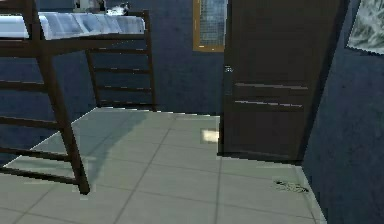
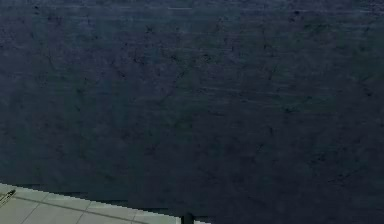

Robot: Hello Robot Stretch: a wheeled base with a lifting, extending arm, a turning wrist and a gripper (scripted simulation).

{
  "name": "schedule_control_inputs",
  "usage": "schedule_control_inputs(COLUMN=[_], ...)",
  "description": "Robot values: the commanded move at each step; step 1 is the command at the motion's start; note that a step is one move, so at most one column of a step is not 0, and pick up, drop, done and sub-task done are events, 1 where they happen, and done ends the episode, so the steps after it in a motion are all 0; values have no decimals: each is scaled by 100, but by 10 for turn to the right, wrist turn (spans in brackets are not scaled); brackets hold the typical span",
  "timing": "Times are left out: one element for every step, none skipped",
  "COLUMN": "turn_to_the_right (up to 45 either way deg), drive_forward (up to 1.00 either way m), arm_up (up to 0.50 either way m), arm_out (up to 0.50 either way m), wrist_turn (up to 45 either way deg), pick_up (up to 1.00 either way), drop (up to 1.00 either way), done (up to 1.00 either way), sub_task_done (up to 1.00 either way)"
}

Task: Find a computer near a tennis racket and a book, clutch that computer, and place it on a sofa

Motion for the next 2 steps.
schedule_control_inputs(turn_to_the_right=[0, 30], drive_forward=[100, 0], arm_up=[0, 0], arm_out=[0, 0], wrist_turn=[0, 0], pick_up=[0, 0], drop=[0, 0], done=[0, 0], sub_task_done=[0, 0])
